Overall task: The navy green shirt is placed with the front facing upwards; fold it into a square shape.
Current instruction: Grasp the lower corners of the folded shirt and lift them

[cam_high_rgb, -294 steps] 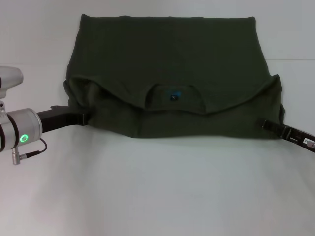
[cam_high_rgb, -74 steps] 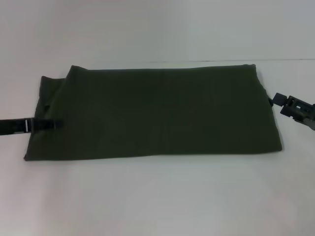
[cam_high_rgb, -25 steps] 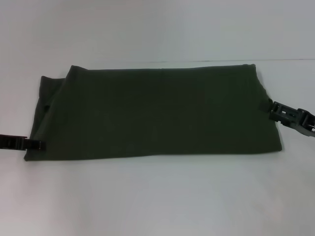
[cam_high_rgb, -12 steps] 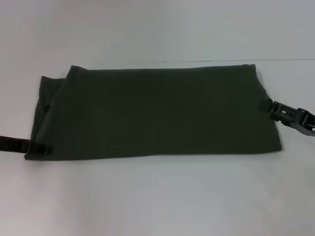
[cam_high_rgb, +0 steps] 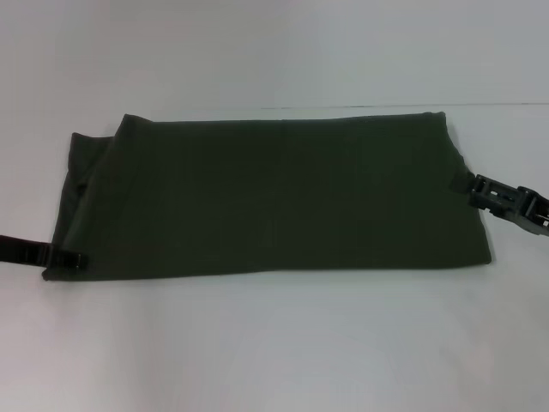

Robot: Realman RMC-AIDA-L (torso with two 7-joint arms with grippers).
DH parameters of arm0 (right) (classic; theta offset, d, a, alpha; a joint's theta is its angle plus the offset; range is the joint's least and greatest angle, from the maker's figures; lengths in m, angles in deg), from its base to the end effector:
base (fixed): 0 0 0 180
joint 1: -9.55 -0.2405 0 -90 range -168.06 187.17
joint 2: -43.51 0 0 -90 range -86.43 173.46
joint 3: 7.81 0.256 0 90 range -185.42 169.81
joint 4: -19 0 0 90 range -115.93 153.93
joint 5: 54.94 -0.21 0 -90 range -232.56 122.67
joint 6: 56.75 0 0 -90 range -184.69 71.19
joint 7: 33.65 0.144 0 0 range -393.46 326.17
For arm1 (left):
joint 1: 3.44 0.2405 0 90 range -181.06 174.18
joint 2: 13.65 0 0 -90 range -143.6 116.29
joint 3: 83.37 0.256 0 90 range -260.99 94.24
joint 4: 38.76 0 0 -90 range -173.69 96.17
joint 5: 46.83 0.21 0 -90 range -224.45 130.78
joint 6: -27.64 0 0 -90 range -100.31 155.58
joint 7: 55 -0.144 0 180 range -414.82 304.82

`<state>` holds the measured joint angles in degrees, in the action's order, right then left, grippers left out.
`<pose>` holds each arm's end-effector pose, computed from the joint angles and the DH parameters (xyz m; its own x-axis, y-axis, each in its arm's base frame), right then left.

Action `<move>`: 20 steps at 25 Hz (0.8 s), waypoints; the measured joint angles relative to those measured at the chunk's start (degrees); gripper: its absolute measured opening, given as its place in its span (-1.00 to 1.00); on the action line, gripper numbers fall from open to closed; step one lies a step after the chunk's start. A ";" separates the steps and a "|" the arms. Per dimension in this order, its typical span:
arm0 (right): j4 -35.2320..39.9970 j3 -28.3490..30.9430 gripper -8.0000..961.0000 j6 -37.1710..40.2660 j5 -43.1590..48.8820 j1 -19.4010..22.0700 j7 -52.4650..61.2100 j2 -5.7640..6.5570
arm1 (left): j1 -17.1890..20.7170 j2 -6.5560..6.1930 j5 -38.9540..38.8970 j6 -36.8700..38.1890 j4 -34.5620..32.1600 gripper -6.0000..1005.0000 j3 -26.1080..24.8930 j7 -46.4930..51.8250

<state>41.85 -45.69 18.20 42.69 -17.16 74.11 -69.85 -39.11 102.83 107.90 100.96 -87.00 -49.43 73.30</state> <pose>0.3242 0.3392 0.0253 0.1052 -0.6726 -0.7325 -0.9447 -0.2977 0.1377 -0.3325 0.3706 0.0583 0.4356 0.8659 0.2460 0.8345 -0.2860 -0.4710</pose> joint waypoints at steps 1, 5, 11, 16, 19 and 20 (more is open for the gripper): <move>-0.02 0.00 0.91 -0.04 0.00 -0.04 -0.01 0.00 | -0.04 -0.02 0.34 -0.04 -0.05 0.24 0.00 0.08; -0.18 0.01 0.91 -0.07 0.00 -0.28 -0.07 0.00 | -0.34 -0.05 2.15 -0.05 -0.21 0.22 0.02 0.45; -0.18 0.01 0.91 -0.08 0.01 -0.39 -0.09 0.00 | -0.73 -0.22 2.79 0.88 -0.27 0.18 0.46 0.52; -0.24 0.01 0.91 -0.07 0.01 -0.50 -0.09 -0.05 | -0.95 -0.02 2.82 1.19 -0.01 0.15 1.77 0.54; -0.25 0.01 0.91 -0.07 0.01 -0.52 -0.09 -0.07 | -1.06 0.02 2.83 1.28 0.06 0.13 2.00 0.54; -0.25 0.01 0.91 -0.07 0.01 -0.53 -0.09 -0.07 | -1.07 0.02 2.82 1.28 0.07 0.12 2.00 0.54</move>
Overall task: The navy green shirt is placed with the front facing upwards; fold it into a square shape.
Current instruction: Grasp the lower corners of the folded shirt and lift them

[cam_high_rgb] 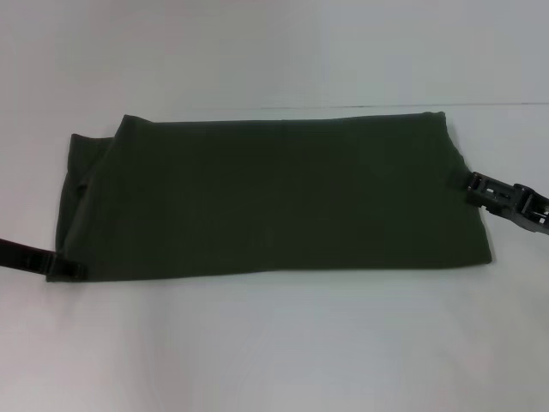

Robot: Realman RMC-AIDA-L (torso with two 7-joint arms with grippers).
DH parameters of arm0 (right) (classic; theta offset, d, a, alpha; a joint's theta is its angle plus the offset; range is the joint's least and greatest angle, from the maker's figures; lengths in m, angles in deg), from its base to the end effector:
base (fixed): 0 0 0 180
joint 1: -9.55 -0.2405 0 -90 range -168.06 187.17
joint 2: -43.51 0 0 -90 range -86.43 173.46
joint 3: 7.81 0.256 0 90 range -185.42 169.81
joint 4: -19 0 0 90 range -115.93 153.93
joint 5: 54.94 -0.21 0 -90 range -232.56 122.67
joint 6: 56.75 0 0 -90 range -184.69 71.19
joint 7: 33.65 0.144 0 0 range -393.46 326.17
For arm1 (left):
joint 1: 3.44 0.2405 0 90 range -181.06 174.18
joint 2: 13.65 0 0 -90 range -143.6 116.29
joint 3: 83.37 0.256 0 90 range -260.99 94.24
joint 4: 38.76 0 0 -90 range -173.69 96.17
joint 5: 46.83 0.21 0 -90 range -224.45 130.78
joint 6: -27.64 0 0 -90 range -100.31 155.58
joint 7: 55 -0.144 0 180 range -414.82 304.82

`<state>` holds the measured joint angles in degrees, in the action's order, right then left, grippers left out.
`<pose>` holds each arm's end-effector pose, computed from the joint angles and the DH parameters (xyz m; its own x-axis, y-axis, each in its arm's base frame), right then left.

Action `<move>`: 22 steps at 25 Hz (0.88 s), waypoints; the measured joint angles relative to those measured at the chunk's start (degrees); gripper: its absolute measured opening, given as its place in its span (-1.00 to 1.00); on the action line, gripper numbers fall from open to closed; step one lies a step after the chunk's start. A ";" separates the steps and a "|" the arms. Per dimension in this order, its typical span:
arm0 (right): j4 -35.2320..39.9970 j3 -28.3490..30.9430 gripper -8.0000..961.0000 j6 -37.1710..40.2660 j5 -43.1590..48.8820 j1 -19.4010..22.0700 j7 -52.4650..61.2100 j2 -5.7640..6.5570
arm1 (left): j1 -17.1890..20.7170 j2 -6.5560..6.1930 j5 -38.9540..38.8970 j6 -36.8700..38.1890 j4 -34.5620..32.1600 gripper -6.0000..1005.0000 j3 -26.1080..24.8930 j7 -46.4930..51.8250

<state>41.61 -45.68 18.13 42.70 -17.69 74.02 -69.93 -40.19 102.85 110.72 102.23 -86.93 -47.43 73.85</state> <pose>0.3212 0.3416 0.0239 0.1085 -0.6734 -0.7313 -0.9423 -0.3040 0.1402 -0.3279 0.3713 0.0539 0.4539 0.8746 0.1702 0.8097 -0.3252 -0.4886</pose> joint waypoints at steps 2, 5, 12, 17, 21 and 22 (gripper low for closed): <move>0.00 0.00 0.91 0.00 0.00 -0.01 0.00 -0.01 | -0.04 0.01 -0.09 0.01 0.00 0.11 -0.04 0.01; -0.04 0.04 0.91 -0.11 0.00 -0.01 -0.04 -0.01 | -0.08 0.03 -0.11 0.02 0.01 0.09 -0.12 0.06; -0.11 0.18 0.91 -0.58 0.00 -0.01 -0.06 -0.01 | -0.08 0.03 -0.12 0.00 0.01 -0.44 0.11 0.05; 0.04 0.12 0.91 -0.70 0.00 -0.01 0.16 -0.01 | -0.15 0.03 -0.16 -0.06 0.01 -0.73 0.11 0.02; 0.16 0.41 0.91 -0.47 -0.01 -0.01 0.37 -0.01 | -0.16 0.03 -0.40 0.25 0.01 -0.76 -0.12 -0.24; 0.20 0.48 0.91 -0.33 -0.04 -0.01 0.48 0.03 | -0.16 0.03 -0.50 0.42 0.00 -0.78 -0.21 -0.47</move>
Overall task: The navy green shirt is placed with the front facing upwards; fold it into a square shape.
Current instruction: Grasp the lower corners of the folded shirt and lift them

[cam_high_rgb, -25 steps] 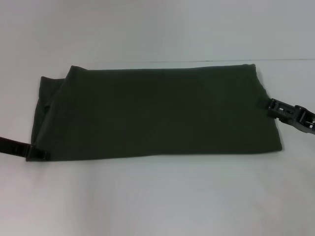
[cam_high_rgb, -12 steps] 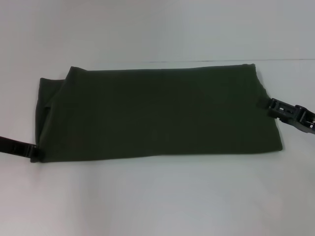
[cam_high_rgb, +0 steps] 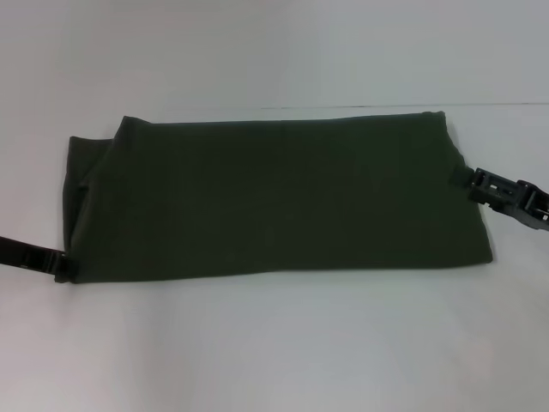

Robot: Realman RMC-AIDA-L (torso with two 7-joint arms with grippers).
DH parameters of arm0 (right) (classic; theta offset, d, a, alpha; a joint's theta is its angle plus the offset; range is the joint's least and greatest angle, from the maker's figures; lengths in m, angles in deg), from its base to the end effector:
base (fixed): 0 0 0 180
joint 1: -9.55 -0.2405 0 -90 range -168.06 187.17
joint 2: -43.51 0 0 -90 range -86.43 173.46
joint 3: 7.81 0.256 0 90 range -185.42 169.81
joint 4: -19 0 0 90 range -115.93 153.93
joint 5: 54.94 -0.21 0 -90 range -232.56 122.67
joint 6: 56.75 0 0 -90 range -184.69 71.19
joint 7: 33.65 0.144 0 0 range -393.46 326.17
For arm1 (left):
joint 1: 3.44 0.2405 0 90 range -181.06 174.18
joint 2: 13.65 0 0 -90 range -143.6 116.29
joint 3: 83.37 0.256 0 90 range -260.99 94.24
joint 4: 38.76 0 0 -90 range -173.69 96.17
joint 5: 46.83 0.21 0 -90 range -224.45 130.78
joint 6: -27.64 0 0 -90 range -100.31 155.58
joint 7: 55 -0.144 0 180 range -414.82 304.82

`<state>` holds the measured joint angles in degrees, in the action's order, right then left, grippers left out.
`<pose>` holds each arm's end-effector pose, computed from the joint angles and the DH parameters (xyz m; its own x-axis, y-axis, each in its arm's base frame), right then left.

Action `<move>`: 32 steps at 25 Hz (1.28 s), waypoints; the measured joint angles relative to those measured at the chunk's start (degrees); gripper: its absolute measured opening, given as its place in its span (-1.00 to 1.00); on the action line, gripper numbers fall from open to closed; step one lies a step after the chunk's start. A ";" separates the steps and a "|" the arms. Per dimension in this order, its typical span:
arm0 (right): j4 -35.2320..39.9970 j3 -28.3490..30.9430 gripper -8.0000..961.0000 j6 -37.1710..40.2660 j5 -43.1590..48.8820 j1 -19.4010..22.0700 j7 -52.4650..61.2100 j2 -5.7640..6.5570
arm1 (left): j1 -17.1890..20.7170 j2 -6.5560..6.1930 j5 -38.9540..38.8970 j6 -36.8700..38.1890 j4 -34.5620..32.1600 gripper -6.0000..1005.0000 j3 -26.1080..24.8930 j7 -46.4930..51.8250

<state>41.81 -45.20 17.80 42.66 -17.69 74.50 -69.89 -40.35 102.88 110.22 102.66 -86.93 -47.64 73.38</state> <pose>0.3222 0.3430 0.0263 0.0981 -0.6677 -0.7379 -0.9451 -0.2947 0.1410 -0.3256 0.3718 0.0533 0.4600 0.8711 0.1720 0.8118 -0.3341 -0.4789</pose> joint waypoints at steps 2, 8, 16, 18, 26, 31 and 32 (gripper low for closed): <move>0.02 0.04 0.91 0.27 -0.01 0.00 0.43 0.22 | 0.00 0.00 -0.26 0.35 -0.09 -0.82 -0.11 -0.61; 0.10 0.06 0.91 0.98 -0.17 0.00 1.01 0.61 | 0.14 0.07 -1.15 0.59 -0.19 -0.87 -0.24 -0.49; 1.41 -0.02 0.91 1.36 -0.15 -0.17 3.24 0.91 | 0.45 0.11 -2.23 0.19 -0.46 -0.90 -1.10 -0.64; 3.21 -0.47 0.91 1.87 0.43 -0.18 5.83 1.36 | 0.40 -0.09 -2.29 0.52 -0.45 -0.90 -1.21 -0.73; 16.21 -0.99 0.91 5.42 12.82 -2.34 25.90 4.55 | 0.02 -0.49 -2.43 2.84 -0.43 -0.90 -2.31 -1.32; 22.14 -0.44 0.90 8.27 25.72 -5.76 36.85 5.89 | -0.06 -0.70 -2.93 3.21 -0.46 -0.90 -3.28 -1.71; 23.05 -0.40 0.90 9.11 28.46 -6.55 38.33 5.92 | -0.06 -0.72 -2.95 3.25 -0.46 -0.90 -3.30 -1.74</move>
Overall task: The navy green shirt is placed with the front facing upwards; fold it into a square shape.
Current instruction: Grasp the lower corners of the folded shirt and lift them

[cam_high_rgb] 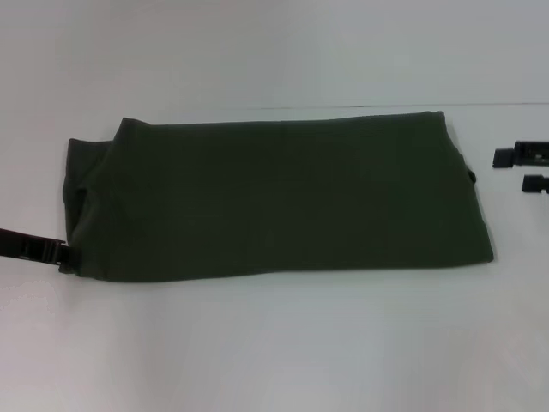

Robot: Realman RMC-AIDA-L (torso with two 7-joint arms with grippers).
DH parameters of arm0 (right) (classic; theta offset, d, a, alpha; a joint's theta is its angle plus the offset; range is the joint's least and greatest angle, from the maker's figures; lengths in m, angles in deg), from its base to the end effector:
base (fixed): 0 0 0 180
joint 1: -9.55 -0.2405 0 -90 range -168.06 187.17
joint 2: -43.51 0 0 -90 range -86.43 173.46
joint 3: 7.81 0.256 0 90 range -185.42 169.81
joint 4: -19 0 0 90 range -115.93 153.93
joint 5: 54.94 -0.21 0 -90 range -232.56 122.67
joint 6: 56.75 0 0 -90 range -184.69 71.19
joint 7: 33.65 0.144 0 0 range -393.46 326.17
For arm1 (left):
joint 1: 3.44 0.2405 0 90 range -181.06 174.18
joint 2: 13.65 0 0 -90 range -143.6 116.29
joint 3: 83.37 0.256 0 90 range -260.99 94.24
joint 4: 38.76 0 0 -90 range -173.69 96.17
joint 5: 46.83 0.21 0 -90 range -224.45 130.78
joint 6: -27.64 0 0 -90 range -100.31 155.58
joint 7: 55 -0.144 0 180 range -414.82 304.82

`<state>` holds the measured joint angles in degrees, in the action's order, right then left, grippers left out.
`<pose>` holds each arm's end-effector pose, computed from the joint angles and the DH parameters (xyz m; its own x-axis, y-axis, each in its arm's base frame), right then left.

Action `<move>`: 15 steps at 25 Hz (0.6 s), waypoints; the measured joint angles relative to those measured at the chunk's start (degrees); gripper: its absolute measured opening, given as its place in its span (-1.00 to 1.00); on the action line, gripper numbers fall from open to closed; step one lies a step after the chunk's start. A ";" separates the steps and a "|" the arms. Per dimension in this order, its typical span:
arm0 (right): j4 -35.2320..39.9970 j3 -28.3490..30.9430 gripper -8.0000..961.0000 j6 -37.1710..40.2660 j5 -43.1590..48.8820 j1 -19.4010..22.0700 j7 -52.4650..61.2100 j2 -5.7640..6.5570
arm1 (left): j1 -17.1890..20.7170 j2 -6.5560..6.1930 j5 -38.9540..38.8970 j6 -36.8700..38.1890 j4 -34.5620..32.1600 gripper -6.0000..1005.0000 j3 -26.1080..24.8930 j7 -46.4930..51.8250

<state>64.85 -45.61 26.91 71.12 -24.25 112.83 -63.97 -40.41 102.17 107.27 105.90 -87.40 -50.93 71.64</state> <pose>0.2921 0.3818 0.1085 0.1113 -0.8595 -0.4989 -0.9932 -0.1140 -0.0252 -0.3208 0.3708 0.0617 0.4562 0.8614 0.2232 0.8421 -0.3369 -0.4212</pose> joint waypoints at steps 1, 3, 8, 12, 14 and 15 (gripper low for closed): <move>0.82 0.01 0.89 1.32 3.30 -1.09 1.41 0.05 | 0.00 -0.02 0.00 0.00 0.00 -0.90 0.00 -0.04; 1.89 0.03 0.89 3.19 7.96 -2.80 3.12 0.05 | 0.00 -0.04 -0.02 0.02 -0.02 -0.90 0.00 -0.30; 4.49 0.04 0.87 5.78 20.09 -6.68 6.05 -0.52 | -0.13 -0.07 -0.04 0.05 -0.06 -0.90 -0.01 -0.60; 3.54 -0.66 0.85 5.56 25.22 -8.27 6.39 -1.47 | 0.00 -0.08 -0.04 0.01 -0.06 -0.90 -0.37 -0.67; 2.51 -0.78 0.84 4.53 25.57 -8.40 6.15 -2.00 | 0.05 -0.08 -0.04 -0.03 -0.04 -0.90 -0.53 -0.72; 1.73 -0.79 0.84 3.57 25.51 -8.45 5.97 -2.22 | 0.08 -0.08 -0.04 -0.06 -0.02 -0.90 -0.59 -0.75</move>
<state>66.59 -46.39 30.48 96.64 -32.69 118.80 -66.19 -40.34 102.09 107.23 105.84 -87.42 -51.53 70.89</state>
